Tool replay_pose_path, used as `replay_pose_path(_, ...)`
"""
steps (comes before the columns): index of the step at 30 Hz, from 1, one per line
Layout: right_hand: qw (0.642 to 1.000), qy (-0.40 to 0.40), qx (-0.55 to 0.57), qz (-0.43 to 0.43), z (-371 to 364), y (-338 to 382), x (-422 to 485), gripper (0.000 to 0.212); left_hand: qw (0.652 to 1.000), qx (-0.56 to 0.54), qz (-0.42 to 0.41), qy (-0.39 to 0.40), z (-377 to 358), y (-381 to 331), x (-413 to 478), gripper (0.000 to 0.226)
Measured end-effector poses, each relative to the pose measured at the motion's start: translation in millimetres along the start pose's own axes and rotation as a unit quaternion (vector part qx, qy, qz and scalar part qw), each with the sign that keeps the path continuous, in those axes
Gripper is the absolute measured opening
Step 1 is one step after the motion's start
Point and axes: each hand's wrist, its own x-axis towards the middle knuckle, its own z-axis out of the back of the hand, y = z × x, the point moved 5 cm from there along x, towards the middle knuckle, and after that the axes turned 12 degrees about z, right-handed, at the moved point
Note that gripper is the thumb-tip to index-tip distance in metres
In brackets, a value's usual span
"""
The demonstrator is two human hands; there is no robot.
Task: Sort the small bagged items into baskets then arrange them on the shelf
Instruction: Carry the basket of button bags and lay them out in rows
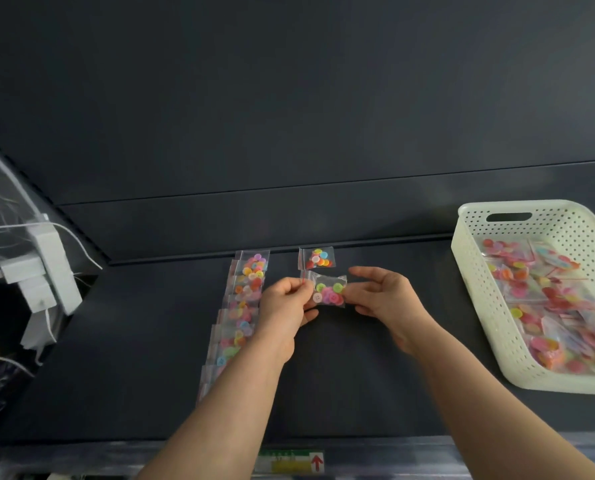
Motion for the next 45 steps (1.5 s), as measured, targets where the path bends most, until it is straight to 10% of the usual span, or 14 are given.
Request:
replay_pose_path(24,0.935,-0.112,-0.320,0.108,-24.2,7.0,56.1,0.031,0.917,0.339,-0.118,-0.175,1.4,-38.7,55.7,0.025)
replay_pose_path(34,0.762,-0.156,-0.574,0.256,47.2,76.8,-5.6,0.019,0.907,0.367,-0.198,-0.066,-43.0,-40.7,6.5,0.010)
replay_pose_path(40,0.755,-0.230,-0.581,0.201,134.0,81.0,-48.4,0.026,0.910,0.367,-0.191,0.033,-99.7,-16.9,-21.3,0.004)
replay_pose_path(45,0.770,-0.141,-0.621,0.035,194.7,50.6,-60.1,0.023,0.907,0.364,-0.207,0.045,-135.7,-11.3,-45.8,0.005)
